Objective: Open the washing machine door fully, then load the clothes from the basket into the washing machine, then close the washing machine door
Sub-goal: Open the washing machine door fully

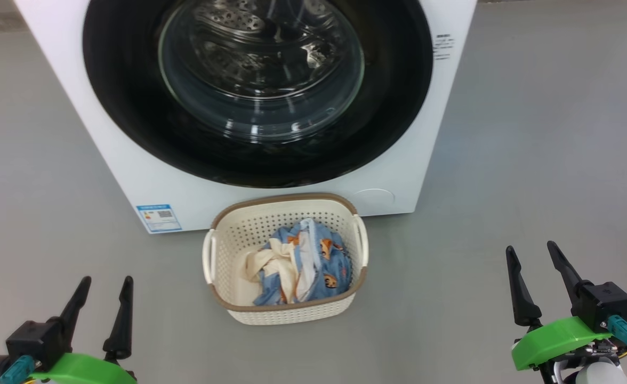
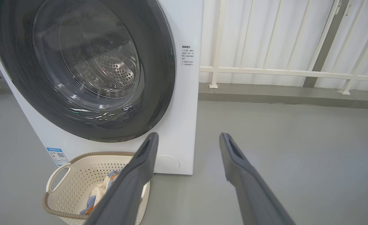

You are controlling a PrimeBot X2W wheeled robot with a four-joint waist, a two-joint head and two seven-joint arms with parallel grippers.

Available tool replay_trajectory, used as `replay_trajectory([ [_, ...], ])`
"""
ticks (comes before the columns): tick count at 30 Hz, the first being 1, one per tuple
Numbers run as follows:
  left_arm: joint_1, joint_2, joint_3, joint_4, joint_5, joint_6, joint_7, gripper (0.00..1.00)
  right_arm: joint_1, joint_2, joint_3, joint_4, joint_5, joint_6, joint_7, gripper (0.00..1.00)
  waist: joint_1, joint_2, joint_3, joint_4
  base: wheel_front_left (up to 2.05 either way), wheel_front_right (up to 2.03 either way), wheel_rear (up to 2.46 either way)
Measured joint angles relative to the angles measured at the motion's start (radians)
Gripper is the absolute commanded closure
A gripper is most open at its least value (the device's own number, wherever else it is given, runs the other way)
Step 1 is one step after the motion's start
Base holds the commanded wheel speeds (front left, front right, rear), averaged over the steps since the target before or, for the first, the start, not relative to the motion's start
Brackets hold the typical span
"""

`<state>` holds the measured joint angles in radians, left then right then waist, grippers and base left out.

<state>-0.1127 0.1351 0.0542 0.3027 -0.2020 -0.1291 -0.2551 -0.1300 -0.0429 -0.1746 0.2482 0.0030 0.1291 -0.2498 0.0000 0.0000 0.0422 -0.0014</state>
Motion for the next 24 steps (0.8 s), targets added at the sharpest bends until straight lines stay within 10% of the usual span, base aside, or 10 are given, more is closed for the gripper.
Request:
replay_trajectory([
  [24, -0.008, -0.012, 0.008, -0.071, -0.006, 0.000, 0.000, 0.00, 0.000, -0.002, 0.000, -0.011, 0.026, 0.000, 0.000, 0.00, 0.0000, 0.0000, 0.029, 0.001, 0.68, 0.68, -1.37],
])
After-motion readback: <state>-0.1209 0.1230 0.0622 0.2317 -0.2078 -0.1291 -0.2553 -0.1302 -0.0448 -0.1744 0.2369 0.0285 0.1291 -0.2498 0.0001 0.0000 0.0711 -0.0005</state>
